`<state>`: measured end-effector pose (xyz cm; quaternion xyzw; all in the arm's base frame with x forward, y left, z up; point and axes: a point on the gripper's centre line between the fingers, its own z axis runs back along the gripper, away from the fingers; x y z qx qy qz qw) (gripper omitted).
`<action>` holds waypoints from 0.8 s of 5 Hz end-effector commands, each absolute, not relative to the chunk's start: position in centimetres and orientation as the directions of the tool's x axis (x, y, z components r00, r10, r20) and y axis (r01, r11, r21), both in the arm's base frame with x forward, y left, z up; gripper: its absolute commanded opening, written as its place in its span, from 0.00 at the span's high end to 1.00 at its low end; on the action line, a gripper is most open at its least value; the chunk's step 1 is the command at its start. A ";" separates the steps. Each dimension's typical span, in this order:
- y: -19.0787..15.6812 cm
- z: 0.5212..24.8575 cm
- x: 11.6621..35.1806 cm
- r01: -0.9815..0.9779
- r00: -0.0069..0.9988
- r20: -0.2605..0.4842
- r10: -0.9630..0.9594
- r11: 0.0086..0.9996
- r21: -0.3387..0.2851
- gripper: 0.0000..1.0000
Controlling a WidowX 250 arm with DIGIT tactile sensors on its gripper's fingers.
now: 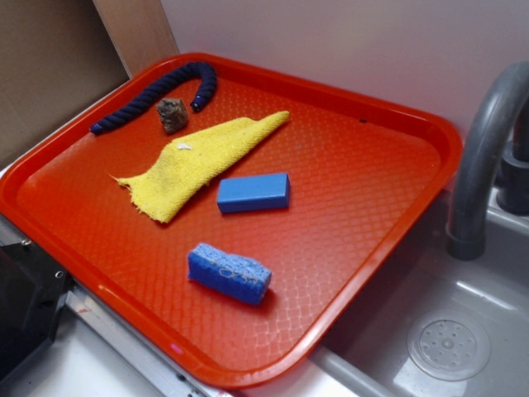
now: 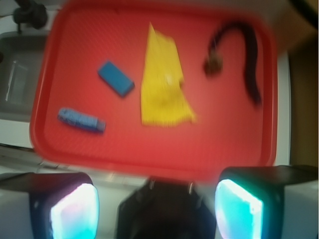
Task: Grab the blue sponge.
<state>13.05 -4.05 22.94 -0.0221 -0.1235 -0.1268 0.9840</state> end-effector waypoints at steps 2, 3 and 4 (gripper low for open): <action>-9.8 18.9 16.1 0.791 0.587 0.309 -0.748 0.612 -0.020 0.00; -12.2 16.3 16.8 0.838 0.534 0.265 -0.803 0.545 -0.037 0.00; -14.0 14.1 16.8 0.862 0.501 0.228 -0.835 0.506 -0.039 0.00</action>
